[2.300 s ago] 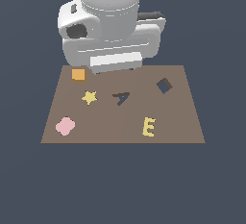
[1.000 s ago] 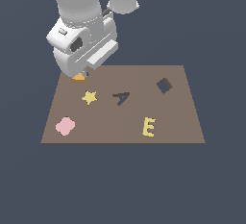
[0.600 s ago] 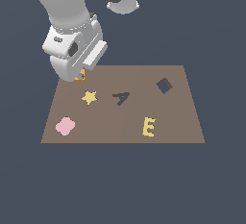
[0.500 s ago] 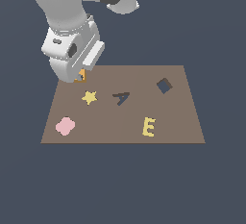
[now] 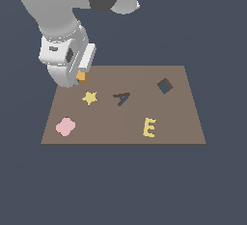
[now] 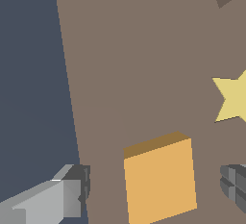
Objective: Insert a designated object into the corresponding slot on a board.
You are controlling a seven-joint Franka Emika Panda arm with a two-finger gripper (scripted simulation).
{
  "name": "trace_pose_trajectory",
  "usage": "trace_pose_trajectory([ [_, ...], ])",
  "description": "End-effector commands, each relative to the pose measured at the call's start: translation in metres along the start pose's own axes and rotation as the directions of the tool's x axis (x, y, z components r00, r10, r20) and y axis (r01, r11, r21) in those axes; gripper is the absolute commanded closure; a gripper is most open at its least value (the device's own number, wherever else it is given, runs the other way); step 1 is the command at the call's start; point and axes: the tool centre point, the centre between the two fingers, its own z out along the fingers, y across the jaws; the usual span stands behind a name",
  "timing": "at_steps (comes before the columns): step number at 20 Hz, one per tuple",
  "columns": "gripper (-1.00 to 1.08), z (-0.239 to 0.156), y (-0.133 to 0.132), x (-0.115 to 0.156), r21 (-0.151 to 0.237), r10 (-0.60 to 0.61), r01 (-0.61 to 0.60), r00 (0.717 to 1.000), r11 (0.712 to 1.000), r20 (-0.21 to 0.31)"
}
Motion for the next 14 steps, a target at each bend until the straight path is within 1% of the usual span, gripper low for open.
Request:
trace_pose_trajectory([
  [1,-0.92,0.0025,0.0017,-0.004,0.0,-0.035,0.035,0.999,0.999,0.0],
  [7,-0.92,0.0058,0.0044,-0.0094,0.001,-0.08,0.08,0.997,0.997,0.0],
  [14,-0.92,0.0091,0.0045,-0.0099,0.001,-0.083,0.083,0.997,0.997,0.0],
])
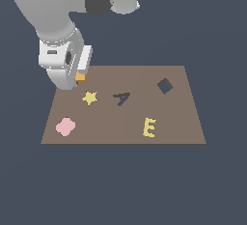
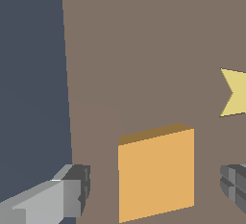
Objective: Insert a designated object into the corresponding slot on a board.
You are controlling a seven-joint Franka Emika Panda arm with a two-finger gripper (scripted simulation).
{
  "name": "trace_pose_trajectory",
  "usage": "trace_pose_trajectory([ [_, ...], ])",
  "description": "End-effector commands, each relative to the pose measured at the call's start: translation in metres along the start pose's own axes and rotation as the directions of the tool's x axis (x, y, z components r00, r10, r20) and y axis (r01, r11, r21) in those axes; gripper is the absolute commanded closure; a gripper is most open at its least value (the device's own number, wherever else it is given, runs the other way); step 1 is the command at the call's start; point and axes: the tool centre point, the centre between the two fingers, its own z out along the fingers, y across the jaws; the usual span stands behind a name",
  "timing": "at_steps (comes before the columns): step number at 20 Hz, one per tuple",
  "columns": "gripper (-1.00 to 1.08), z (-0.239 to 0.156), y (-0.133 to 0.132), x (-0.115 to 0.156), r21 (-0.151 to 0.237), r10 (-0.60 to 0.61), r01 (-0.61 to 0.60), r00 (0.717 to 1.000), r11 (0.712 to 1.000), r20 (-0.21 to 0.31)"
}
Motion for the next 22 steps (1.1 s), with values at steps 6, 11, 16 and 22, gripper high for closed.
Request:
trace_pose_trajectory([
  [6,-0.92,0.018,0.0,0.0,0.001,-0.007,0.007,1.0,1.0,0.0],
  [11,1.08,0.019,0.0,0.0,0.001,-0.007,0.007,1.0,1.0,0.0],
  [16,1.08,0.019,0.0,0.0,0.001,-0.007,0.007,1.0,1.0,0.0],
  [22,1.08,0.015,0.001,0.0,0.001,-0.007,0.007,1.0,1.0,0.0],
])
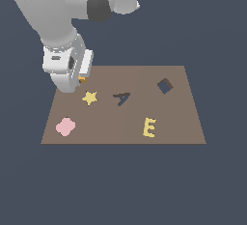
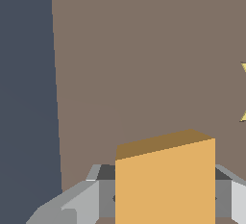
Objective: Insert a designated object into the corresponding slot on a board.
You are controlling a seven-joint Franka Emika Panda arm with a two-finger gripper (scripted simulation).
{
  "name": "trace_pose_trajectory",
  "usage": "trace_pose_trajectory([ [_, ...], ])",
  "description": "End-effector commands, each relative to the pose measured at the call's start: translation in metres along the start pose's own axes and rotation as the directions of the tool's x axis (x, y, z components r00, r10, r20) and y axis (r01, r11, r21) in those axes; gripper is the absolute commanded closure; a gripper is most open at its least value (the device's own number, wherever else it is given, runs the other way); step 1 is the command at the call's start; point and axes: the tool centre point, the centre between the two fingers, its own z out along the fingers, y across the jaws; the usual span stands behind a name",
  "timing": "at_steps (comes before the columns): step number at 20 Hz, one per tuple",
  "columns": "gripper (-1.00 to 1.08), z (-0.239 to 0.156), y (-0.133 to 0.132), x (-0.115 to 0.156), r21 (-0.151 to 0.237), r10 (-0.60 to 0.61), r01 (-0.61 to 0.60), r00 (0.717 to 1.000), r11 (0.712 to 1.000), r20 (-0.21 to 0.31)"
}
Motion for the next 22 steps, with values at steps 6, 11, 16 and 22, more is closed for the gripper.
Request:
trace_pose_trajectory([
  [6,1.08,-0.001,-0.001,0.002,0.0,0.008,-0.008,1.0,1.0,0.0],
  [11,1.08,-0.001,-0.006,0.01,0.0,0.039,-0.039,0.999,0.999,0.0],
  [16,1.08,-0.002,-0.013,0.025,0.0,0.094,-0.094,0.996,0.996,0.0],
  [22,1.08,-0.002,-0.024,0.052,0.0,0.187,-0.187,0.982,0.982,0.0],
])
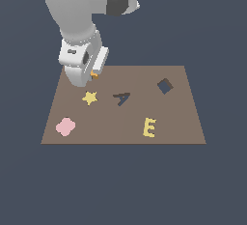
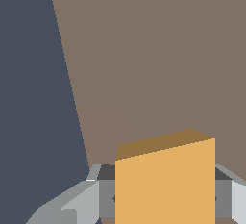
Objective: Insert a designated object into the corresponding slot on a board.
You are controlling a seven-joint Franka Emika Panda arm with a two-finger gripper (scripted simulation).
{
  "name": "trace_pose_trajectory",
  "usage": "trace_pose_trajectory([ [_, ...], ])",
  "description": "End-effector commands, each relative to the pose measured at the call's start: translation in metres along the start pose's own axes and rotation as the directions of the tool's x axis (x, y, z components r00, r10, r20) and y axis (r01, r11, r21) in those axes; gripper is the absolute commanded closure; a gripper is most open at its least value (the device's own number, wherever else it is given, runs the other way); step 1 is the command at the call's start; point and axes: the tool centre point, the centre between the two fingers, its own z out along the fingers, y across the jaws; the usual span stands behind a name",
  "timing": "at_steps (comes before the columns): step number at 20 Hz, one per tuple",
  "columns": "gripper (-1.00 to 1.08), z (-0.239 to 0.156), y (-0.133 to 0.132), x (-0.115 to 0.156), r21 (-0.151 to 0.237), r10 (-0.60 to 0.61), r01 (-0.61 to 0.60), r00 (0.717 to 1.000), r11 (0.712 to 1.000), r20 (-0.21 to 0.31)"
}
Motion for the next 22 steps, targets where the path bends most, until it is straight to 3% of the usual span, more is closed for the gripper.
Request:
trace_pose_trajectory([
  [1,1.08,0.0,-0.007,0.012,-0.001,0.044,-0.044,0.999,0.999,0.0],
  [11,1.08,-0.002,-0.031,0.077,-0.001,0.264,-0.264,0.964,0.964,0.0],
  [22,1.08,-0.004,-0.039,0.161,-0.001,0.508,-0.508,0.861,0.861,-0.001],
])
